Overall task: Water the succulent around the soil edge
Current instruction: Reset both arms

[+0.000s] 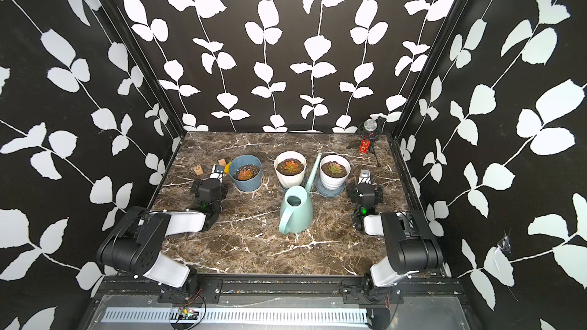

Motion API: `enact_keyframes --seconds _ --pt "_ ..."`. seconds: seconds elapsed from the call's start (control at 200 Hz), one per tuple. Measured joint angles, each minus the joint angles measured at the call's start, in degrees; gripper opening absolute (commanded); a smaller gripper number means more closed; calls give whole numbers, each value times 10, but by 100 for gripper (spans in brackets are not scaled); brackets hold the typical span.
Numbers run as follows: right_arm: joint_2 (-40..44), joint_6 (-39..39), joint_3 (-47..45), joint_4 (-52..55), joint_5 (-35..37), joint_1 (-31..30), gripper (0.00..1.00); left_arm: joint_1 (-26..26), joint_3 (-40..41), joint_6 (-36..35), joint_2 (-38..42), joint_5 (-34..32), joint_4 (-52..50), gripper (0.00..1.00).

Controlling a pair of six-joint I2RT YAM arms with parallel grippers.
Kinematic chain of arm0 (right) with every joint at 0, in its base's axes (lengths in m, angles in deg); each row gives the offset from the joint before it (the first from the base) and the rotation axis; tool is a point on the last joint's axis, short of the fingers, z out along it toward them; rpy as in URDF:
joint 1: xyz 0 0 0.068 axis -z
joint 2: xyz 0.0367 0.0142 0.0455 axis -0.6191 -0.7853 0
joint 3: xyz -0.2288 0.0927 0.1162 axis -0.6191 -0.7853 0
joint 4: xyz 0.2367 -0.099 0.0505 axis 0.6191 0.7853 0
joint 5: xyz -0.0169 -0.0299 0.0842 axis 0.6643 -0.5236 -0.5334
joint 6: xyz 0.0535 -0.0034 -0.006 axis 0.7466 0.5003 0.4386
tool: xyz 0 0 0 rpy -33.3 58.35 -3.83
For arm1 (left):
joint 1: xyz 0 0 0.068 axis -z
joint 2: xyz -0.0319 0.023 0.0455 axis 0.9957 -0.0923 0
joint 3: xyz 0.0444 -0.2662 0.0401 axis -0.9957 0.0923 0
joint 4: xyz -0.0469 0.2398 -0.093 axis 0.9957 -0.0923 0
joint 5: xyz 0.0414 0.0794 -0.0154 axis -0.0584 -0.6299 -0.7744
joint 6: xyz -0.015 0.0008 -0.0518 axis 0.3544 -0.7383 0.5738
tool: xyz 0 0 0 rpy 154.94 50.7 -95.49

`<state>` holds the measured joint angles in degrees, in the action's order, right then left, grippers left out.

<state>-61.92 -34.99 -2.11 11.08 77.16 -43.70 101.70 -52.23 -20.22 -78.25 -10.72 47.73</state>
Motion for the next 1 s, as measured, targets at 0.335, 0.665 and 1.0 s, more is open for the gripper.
enact_keyframes --seconds 0.335,0.665,1.0 --pt "0 0 0 0 -13 5 99 -1 60 20 22 82 95 93" --pt "0 0 0 1 -16 6 99 -112 43 124 -32 161 99 99" --pt "0 1 0 0 -13 7 99 -110 42 141 -32 180 95 99"
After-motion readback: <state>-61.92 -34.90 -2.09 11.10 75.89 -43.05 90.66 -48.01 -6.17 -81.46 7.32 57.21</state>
